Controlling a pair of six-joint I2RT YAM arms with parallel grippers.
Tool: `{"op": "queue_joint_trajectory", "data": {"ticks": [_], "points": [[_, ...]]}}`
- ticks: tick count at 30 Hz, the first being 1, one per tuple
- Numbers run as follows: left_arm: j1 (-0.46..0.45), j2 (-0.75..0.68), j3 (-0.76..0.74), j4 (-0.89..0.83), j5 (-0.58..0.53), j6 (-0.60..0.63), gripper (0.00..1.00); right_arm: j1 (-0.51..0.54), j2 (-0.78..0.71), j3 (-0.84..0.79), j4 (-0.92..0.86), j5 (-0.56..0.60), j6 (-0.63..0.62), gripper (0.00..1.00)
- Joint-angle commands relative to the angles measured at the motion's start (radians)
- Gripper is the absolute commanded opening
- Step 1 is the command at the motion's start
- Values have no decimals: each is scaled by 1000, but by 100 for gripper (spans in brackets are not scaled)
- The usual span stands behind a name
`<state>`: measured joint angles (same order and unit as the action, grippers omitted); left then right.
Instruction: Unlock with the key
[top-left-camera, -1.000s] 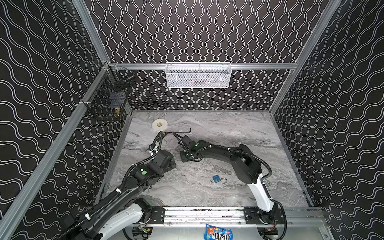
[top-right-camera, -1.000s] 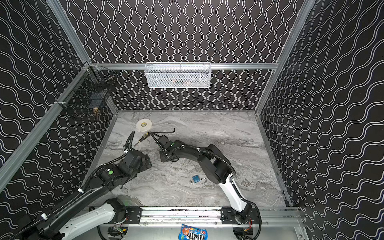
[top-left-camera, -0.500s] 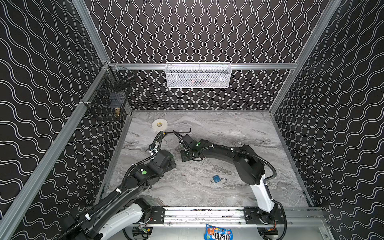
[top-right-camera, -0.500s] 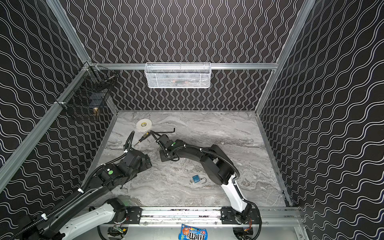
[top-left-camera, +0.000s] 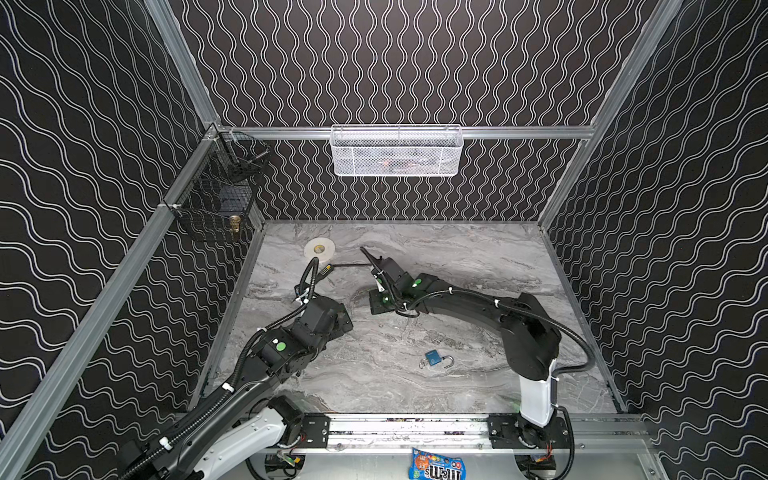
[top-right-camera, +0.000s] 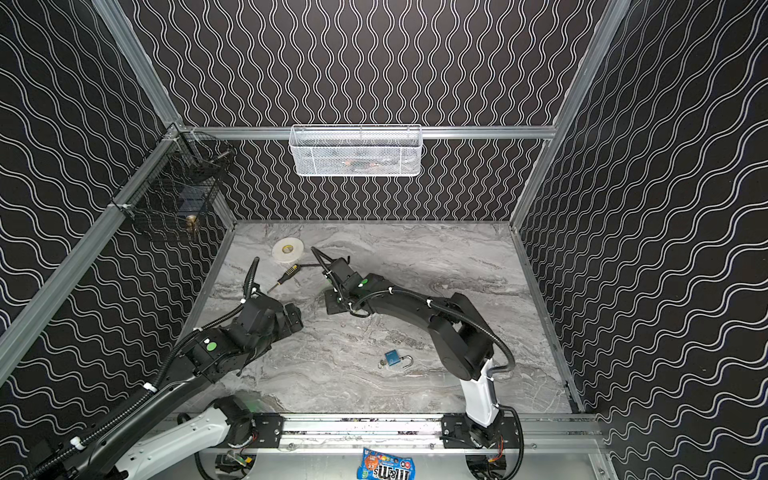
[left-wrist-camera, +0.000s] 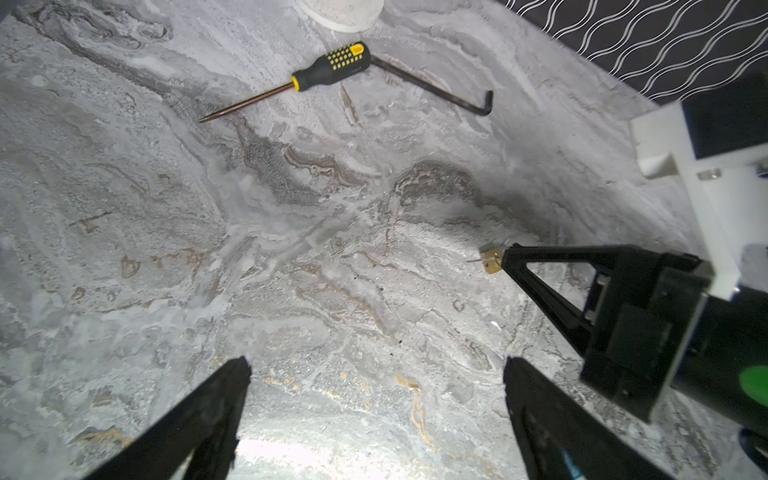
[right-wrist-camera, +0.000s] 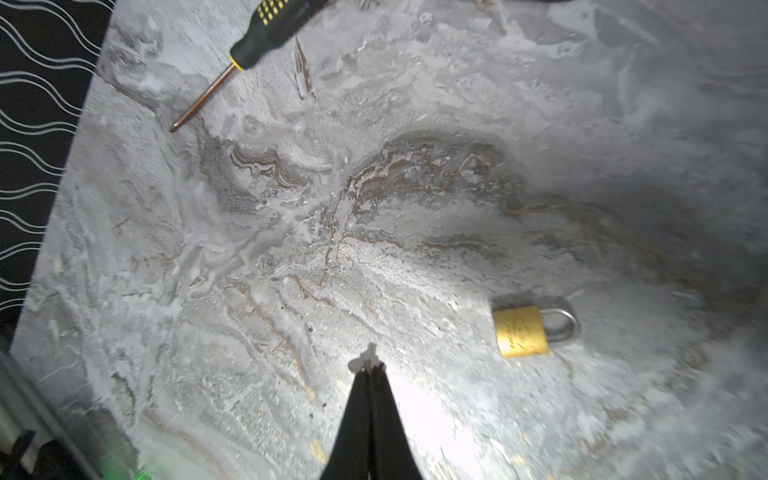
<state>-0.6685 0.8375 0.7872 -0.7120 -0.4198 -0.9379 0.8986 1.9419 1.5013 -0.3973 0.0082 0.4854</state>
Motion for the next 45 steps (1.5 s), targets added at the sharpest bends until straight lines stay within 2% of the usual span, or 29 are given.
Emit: {"op": "queue_joint_trajectory", "data": {"ticks": [1,16,23,30,38,45], "points": [[3,-18,17,18,21,-11,99,-7,-63,-28,19,-10,7,0],[4,-45,46,178,178,-201,99,-29,-341,-174,-26,28,-2,0],[4,40,56,308,273,-251,99,-29,-469,-240,-44,50,-7,0],[-4,163,12,576,433,-275,99,-29,-615,-338,-23,57,-3,0],[-122,262,-2,774,387,-352,99,-26,-742,-425,46,16,40,0],[-176,278,-22,920,313,-426,99,-26,-820,-491,171,-31,89,0]]}}
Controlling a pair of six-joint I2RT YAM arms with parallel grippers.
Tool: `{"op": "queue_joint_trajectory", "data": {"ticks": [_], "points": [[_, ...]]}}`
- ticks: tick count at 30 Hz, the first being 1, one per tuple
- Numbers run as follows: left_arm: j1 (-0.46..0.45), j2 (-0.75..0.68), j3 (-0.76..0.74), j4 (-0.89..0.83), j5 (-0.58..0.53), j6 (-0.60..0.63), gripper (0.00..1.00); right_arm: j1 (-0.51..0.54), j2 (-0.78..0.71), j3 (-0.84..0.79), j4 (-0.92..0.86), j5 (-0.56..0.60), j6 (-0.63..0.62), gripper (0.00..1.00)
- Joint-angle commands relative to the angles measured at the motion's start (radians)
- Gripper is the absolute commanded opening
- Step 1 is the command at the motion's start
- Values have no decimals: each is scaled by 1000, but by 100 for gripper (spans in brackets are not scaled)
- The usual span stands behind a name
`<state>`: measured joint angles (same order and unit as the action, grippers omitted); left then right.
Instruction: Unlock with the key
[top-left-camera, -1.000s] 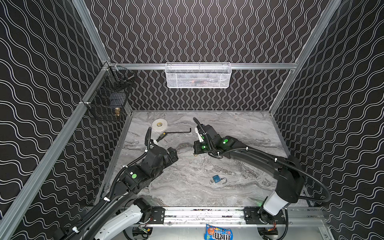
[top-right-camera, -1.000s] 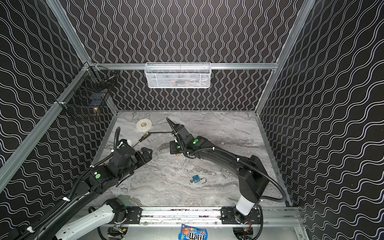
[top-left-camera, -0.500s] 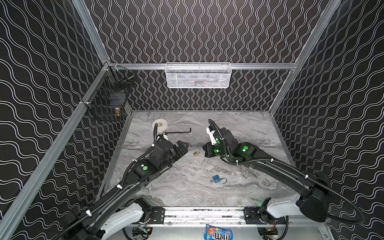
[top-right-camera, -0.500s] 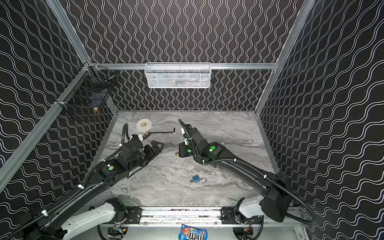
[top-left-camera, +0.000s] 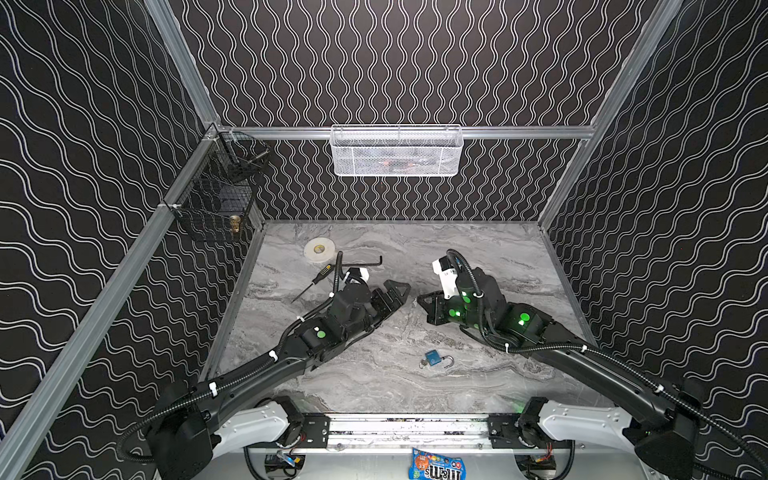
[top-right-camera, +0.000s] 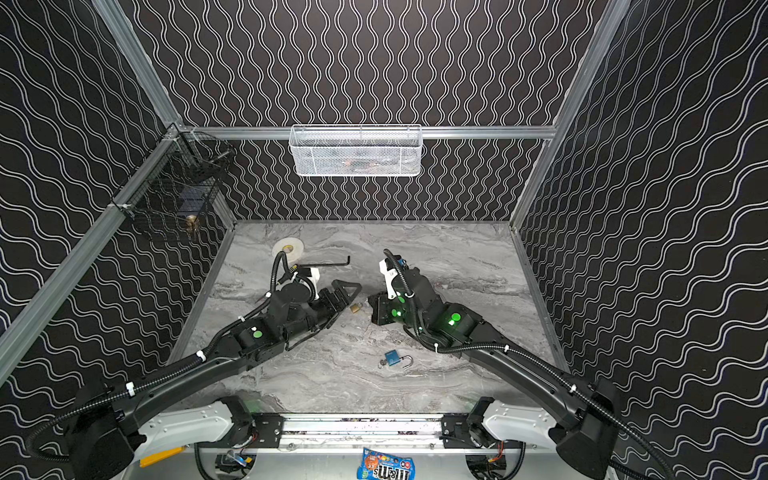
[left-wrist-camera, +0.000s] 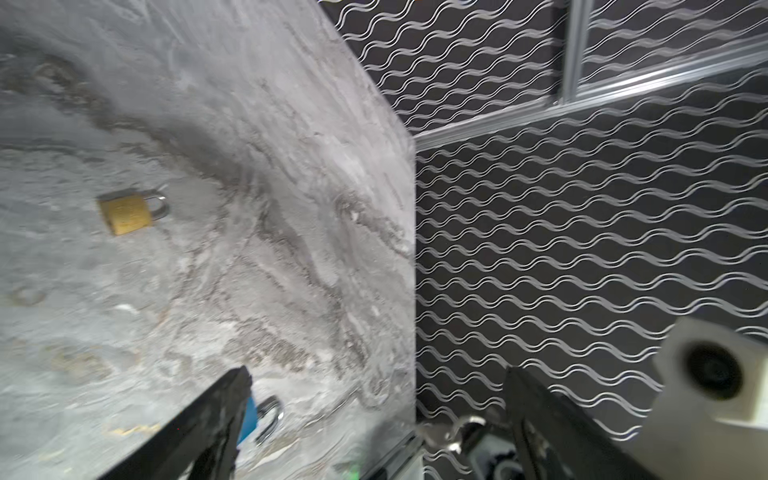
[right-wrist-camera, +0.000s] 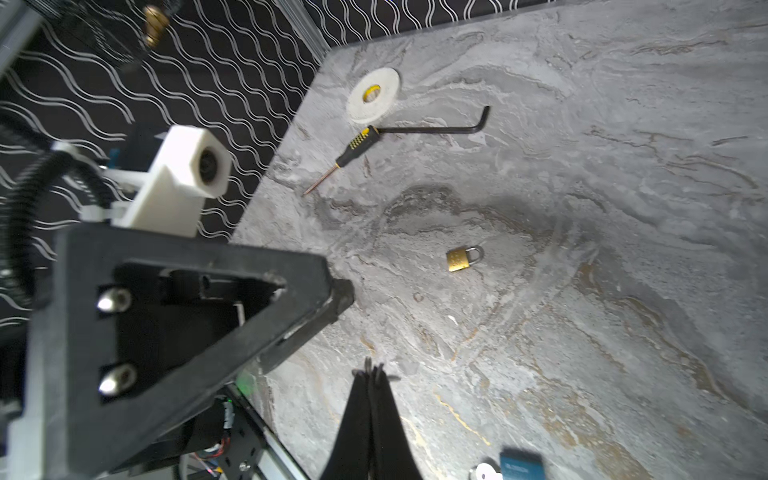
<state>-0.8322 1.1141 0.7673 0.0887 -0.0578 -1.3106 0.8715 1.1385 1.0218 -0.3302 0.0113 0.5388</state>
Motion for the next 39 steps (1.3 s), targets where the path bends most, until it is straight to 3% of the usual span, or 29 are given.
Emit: {"op": "queue_joint_trajectory", "data": {"ticks": [1,12,23,39], "points": [[-16,0,-3,132,-55,-60,99,1,-18,-14,116,-43,41,0],[-42,-5,-36,327,-96,-147,99,16,-6,-48,265,-105,91,0],[-56,-14,-42,358,-99,-205,99,24,29,-56,392,-139,115,0],[-59,-90,-79,319,-164,-208,93,28,34,-88,404,-133,108,0]]}}
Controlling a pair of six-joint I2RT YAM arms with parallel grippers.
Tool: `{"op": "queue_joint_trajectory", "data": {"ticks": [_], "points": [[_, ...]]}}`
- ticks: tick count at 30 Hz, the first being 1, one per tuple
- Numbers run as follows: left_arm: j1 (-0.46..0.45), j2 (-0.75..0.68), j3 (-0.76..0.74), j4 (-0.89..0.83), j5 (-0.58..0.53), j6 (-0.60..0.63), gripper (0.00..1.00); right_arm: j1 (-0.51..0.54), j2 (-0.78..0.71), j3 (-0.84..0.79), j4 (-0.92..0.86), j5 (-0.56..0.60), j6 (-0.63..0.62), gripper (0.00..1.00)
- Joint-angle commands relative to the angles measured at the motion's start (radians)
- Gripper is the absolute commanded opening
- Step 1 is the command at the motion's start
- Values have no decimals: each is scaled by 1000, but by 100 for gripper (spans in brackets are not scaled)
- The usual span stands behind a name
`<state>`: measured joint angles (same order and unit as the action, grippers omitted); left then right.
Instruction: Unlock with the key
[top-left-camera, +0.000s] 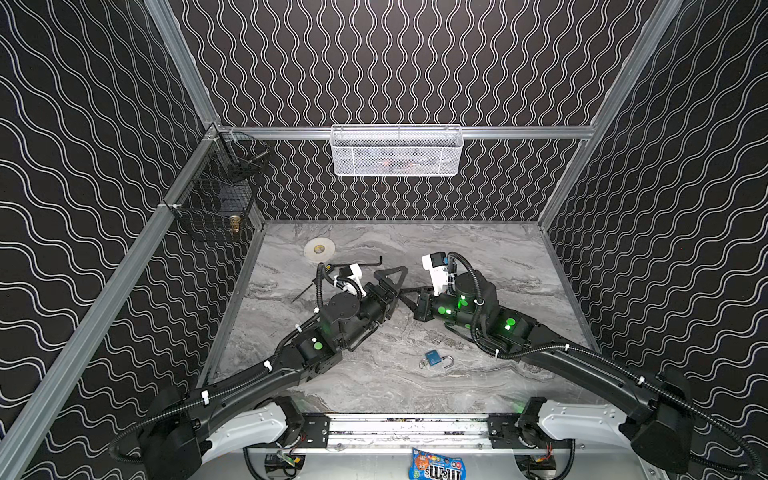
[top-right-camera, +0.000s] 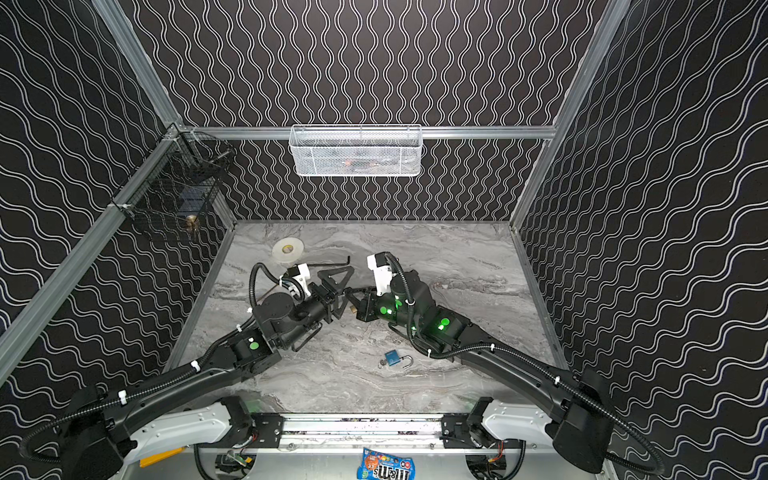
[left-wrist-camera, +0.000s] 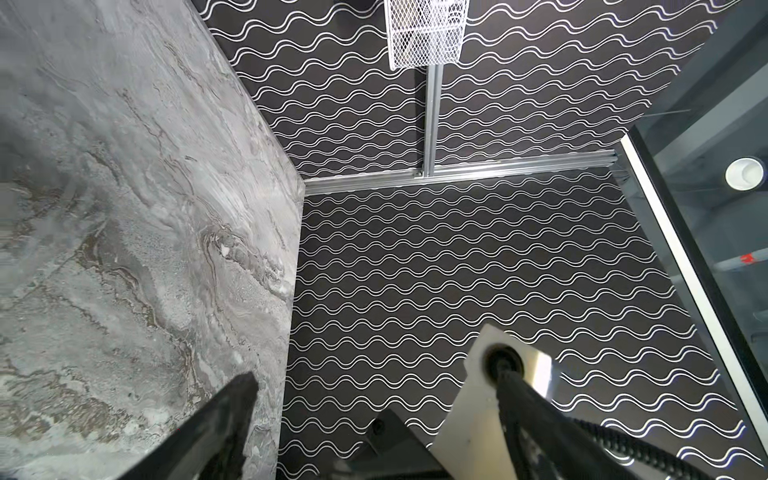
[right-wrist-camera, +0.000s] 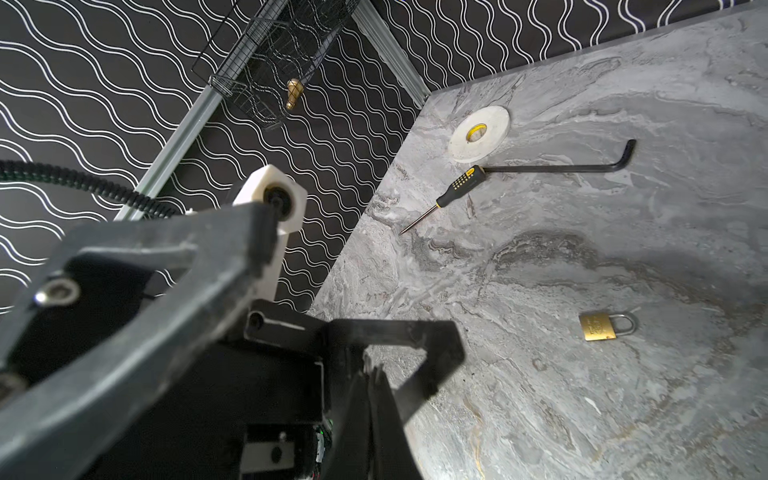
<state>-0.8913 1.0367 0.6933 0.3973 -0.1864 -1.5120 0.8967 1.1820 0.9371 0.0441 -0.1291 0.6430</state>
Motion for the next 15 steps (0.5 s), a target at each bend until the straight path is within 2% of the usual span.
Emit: {"op": "queue_joint_trajectory", "data": {"ticks": [1,15], "points": [[0,-17,-6,9,-40,-7,92,2,-11,-2,20,11,1,0],[0,-23,-19,8,-55,-17,73,2,-32,-16,45,2,-23,0]]}}
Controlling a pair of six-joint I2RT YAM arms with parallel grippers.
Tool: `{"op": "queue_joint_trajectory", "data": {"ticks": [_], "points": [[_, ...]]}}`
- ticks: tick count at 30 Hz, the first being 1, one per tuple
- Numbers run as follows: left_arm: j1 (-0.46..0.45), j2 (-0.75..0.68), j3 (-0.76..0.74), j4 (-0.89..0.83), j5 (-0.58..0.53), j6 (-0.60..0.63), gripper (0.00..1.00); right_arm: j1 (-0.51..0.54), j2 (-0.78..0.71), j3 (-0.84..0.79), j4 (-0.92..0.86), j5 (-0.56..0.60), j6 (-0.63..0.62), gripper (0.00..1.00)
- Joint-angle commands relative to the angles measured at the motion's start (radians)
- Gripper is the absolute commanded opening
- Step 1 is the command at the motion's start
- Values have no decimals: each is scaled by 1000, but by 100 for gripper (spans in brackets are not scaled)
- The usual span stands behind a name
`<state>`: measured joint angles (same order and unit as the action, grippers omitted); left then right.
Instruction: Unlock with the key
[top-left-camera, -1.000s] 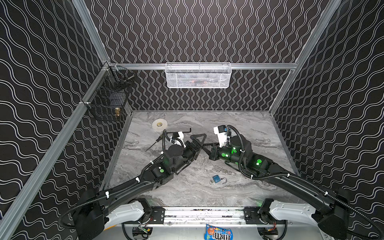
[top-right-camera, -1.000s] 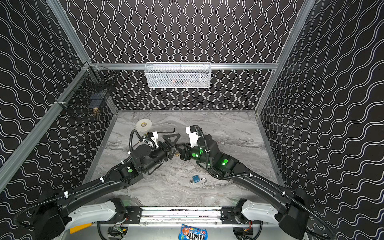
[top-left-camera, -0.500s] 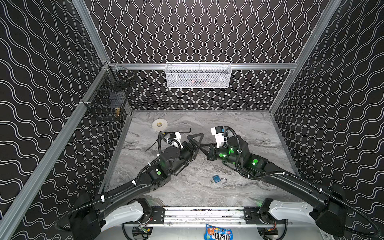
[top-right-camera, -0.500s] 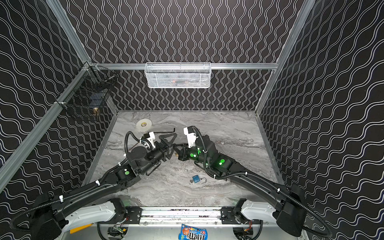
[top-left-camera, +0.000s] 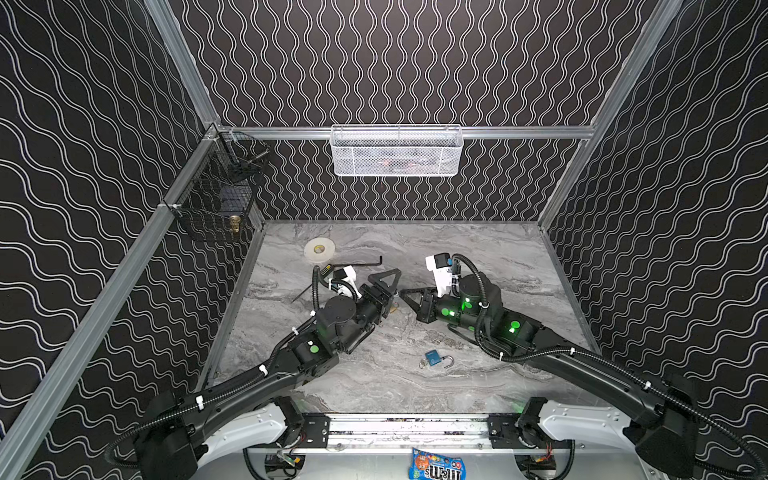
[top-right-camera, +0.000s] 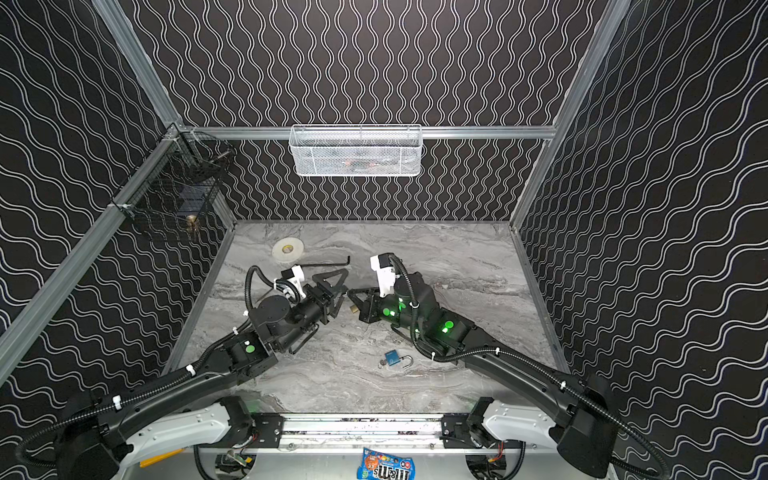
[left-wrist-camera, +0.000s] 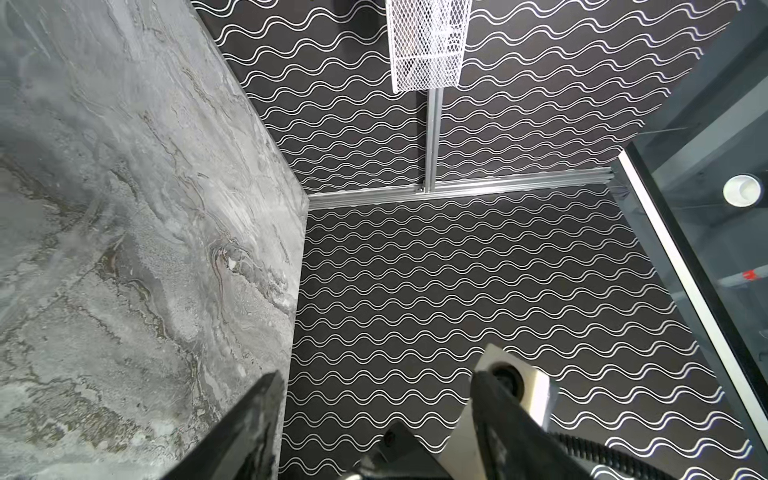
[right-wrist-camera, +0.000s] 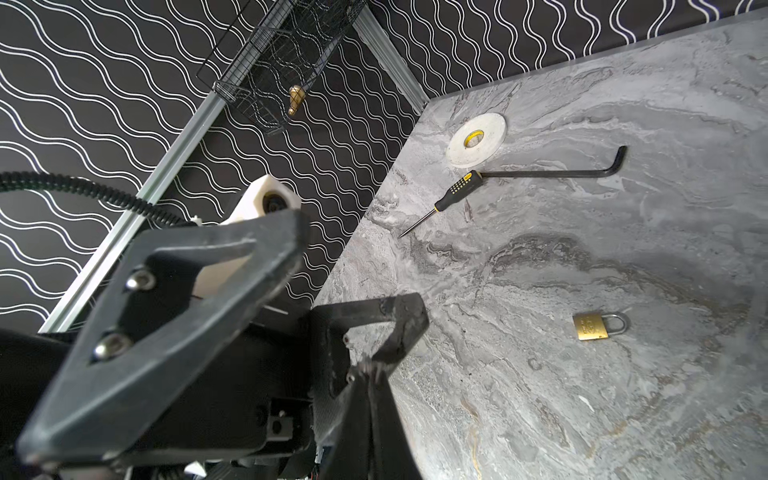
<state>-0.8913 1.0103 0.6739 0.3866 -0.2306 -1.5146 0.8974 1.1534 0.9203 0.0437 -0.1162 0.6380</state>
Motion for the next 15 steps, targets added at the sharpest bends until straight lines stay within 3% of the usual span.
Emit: {"op": "queue_joint_trajectory", "data": {"ticks": [1,15], "points": [[0,6,0,22,-9,-14,73,1,0,2,46,-16,-20,0],[0,5,2,10,-20,-22,57,6,-9,-22,80,-63,-88,0]]}}
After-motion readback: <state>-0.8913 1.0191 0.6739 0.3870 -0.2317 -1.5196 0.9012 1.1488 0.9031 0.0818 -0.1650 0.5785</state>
